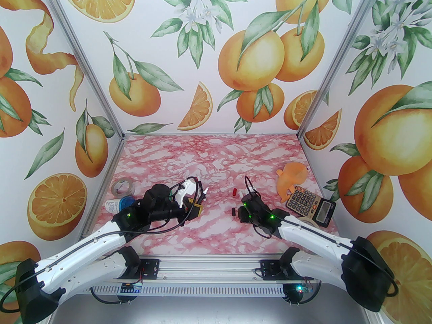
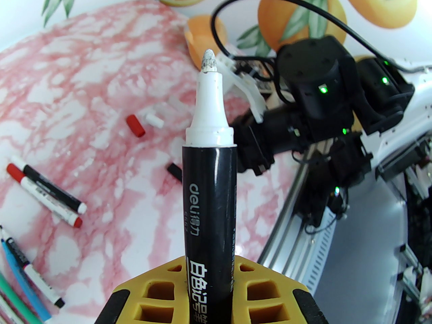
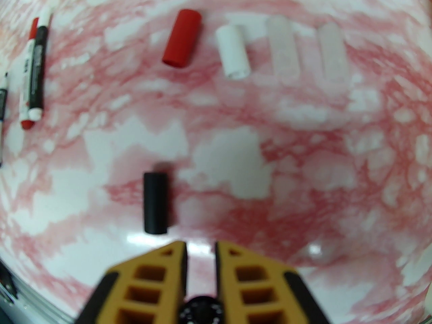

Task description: Open the pen caps

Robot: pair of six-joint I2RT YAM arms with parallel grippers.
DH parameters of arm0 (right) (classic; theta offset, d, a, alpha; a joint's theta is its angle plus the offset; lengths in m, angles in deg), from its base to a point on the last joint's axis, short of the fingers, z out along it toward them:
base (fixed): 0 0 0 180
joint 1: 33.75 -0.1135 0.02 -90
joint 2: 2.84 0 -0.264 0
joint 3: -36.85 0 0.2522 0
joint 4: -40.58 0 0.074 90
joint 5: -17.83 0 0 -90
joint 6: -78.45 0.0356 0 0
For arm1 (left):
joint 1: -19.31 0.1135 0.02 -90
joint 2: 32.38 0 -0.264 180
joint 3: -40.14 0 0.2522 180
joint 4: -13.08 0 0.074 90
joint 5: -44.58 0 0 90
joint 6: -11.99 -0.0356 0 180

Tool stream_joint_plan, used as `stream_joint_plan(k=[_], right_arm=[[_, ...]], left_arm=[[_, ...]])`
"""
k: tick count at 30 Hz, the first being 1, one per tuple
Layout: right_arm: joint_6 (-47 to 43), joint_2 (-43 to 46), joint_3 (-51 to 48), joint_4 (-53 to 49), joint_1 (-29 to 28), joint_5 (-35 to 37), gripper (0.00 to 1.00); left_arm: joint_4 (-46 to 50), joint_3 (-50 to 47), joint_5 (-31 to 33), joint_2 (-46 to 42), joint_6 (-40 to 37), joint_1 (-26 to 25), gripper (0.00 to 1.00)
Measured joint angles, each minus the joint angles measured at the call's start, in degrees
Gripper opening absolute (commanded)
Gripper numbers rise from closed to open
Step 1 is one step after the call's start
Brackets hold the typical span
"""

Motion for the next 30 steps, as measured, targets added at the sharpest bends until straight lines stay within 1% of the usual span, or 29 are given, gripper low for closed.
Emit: stream_joint_plan(k=[8,21,30], right_arm=[[0.37,-4.57,0.92,1.31,-0.04,0.20,0.16],[0.35,-11.32,4.15,3.39,-0.22,1.66,0.21],[0.33,-13.77,4.76,3.69,-0.26,2.03,0.23]], left_arm=[[0.31,0.17,-3.54,0.55,-0.59,0.00,0.00],[0.22,0.57,-4.76,3.06,-0.57,0.00,0.00],[-0.57,0.92,-5.14,3.67,-0.48,0.00,0.00]])
